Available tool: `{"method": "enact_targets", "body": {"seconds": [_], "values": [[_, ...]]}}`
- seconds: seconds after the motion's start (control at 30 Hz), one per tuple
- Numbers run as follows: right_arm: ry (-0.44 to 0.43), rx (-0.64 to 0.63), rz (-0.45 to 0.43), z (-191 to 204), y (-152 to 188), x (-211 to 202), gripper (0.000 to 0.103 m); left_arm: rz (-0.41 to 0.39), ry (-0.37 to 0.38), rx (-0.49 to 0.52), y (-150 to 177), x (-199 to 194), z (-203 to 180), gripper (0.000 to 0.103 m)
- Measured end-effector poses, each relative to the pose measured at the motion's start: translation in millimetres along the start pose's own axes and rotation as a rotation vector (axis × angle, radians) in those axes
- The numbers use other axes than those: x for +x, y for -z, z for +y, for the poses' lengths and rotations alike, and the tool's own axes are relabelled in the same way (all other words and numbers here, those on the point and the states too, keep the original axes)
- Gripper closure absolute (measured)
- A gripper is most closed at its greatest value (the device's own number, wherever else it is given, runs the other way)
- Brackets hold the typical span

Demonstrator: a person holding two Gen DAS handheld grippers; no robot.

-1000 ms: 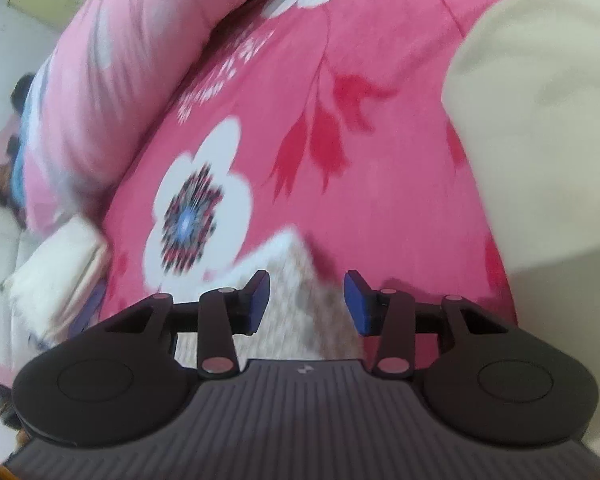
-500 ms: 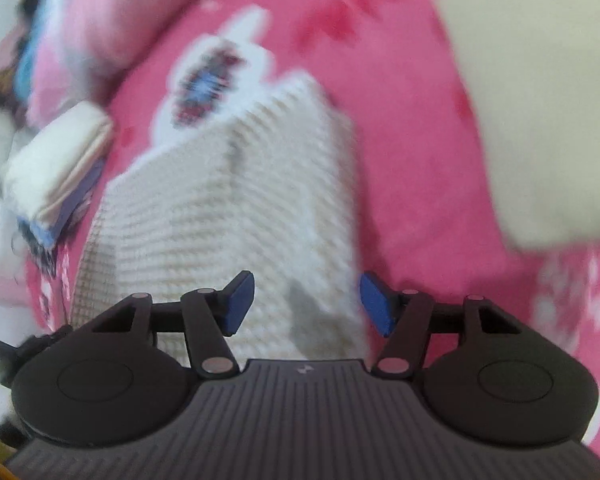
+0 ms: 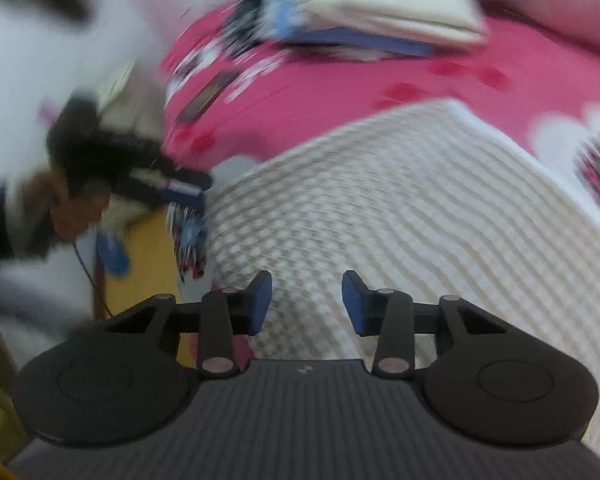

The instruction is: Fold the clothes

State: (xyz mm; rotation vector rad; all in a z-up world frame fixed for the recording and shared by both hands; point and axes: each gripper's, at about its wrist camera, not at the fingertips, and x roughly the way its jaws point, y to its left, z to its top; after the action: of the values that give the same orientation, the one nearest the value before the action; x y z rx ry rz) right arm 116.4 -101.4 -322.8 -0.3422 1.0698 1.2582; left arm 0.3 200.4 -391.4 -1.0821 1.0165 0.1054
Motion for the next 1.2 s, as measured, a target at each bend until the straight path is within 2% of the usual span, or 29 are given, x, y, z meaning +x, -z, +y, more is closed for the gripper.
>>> {"method": "enact_targets", "body": {"seconds": [0.1, 0.13, 0.23, 0.33, 0.37, 0.43, 0.53, 0.67, 0.8, 0.9, 0.97, 1.03, 1.1, 1.2], "values": [[0.009, -0.079, 0.078, 11.0, -8.2, 17.5, 0.066, -0.005, -0.025, 0.103, -0.5, 2.8, -4.0, 0.053], [0.011, -0.083, 0.099, 9.7, -10.2, 21.6, 0.066, -0.012, -0.033, 0.201, 0.5, 2.1, -11.7, 0.053], [0.022, -0.065, 0.161, -1.0, -18.6, 33.7, 0.066, 0.021, -0.061, 0.588, 13.2, 2.2, -44.1, 0.051], [0.025, -0.042, 0.218, -14.9, -21.4, 44.9, 0.065, 0.091, -0.016, 0.951, 30.3, 4.0, -71.2, 0.044], [0.023, -0.04, 0.234, -18.7, -22.5, 48.0, 0.065, 0.115, 0.008, 1.047, 34.7, 5.5, -76.2, 0.042], [0.015, -0.043, 0.266, -23.2, -27.4, 54.8, 0.065, 0.153, 0.068, 1.153, 35.9, 10.2, -79.6, 0.04], [0.004, -0.052, 0.305, -27.5, -33.7, 63.9, 0.065, 0.173, 0.161, 1.162, 23.2, 17.8, -75.0, 0.04], [0.0, -0.027, 0.344, -31.0, -40.2, 73.5, 0.064, 0.185, 0.292, 1.106, -3.5, 28.0, -74.1, 0.041], [0.007, 0.017, 0.367, -34.0, -43.0, 78.4, 0.063, 0.279, 0.446, 1.061, -15.5, 38.1, -68.4, 0.044], [0.024, 0.035, 0.382, -32.1, -45.4, 81.3, 0.063, 0.325, 0.524, 0.998, -20.3, 45.5, -61.4, 0.044], [0.036, 0.042, 0.387, -30.0, -47.2, 83.1, 0.062, 0.356, 0.564, 0.957, -23.7, 53.0, -55.1, 0.045], [0.044, 0.054, 0.387, -28.2, -47.4, 83.6, 0.058, 0.392, 0.576, 0.93, -25.9, 65.9, -51.3, 0.052], [0.05, 0.062, 0.387, -26.5, -47.0, 84.4, 0.056, 0.431, 0.595, 0.916, -26.7, 73.9, -49.0, 0.055], [0.058, 0.056, 0.39, -23.1, -46.8, 85.1, 0.054, 0.559, 0.617, 0.923, -24.3, 83.7, -50.0, 0.06]]}}
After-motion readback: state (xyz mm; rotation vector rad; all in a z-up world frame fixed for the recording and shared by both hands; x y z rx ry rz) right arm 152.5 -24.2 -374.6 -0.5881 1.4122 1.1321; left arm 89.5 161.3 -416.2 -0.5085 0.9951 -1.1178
